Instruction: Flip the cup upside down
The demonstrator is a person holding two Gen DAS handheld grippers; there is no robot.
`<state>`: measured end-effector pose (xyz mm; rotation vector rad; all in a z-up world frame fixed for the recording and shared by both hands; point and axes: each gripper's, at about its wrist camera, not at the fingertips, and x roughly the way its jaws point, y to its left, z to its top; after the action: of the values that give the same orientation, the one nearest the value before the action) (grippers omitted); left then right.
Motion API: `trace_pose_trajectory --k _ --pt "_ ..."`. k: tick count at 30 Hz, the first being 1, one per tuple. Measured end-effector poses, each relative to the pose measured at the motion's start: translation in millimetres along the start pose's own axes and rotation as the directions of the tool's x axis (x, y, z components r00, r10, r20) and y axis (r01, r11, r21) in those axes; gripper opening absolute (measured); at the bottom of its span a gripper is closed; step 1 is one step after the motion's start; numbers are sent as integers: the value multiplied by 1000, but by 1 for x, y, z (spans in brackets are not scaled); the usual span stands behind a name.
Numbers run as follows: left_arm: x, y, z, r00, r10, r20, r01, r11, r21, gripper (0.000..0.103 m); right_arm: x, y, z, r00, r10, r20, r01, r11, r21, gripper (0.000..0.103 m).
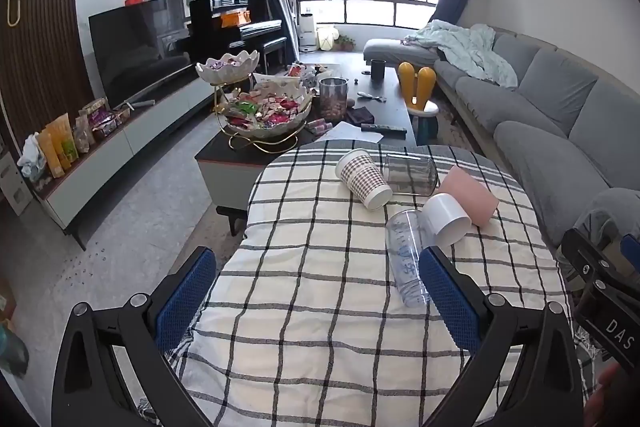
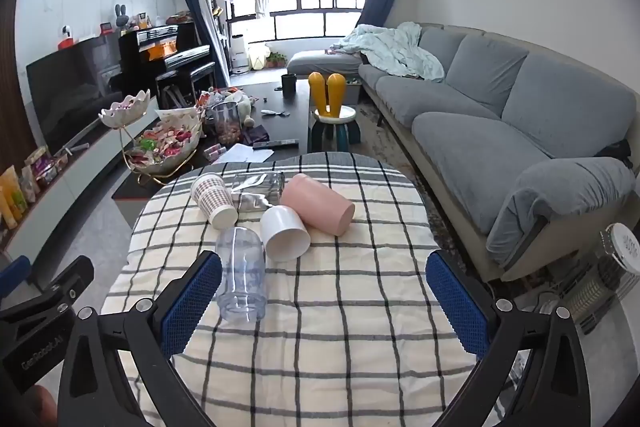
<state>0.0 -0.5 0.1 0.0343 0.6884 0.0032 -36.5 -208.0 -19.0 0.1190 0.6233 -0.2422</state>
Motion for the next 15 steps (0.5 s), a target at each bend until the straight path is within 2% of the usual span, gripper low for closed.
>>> trace_pose_trajectory --k 15 --pt "-1 -7 -4 1000 -1 4 1 1000 -3 103 -1 0 1 1000 3 -8 -3 1000 6 102"
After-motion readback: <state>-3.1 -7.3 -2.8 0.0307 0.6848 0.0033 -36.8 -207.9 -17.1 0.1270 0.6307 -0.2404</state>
